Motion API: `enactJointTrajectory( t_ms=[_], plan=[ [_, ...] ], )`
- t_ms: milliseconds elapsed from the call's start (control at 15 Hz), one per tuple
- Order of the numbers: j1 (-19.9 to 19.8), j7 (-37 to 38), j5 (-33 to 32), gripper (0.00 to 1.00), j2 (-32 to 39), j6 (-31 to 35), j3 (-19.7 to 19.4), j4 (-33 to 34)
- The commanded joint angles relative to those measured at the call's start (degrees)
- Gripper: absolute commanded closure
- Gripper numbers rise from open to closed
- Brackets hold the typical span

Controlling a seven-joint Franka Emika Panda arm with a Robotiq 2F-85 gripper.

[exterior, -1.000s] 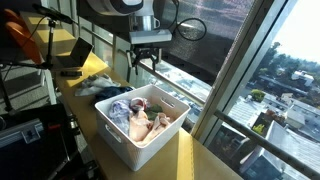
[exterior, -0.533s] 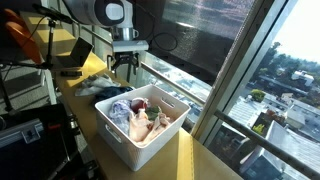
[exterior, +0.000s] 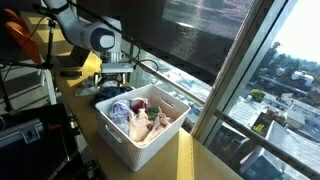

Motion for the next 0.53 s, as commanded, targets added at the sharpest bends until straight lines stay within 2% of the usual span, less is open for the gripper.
enactJointTrajectory(
  t_ms=[0, 467],
  plan=[
    [0.27, 1.94, -1.33, 0.0, 5.86, 1.91, 0.47, 1.3],
    [4.33, 9.15, -9.33, 0.0, 14.82, 4.41, -1.22, 2.99]
  ],
)
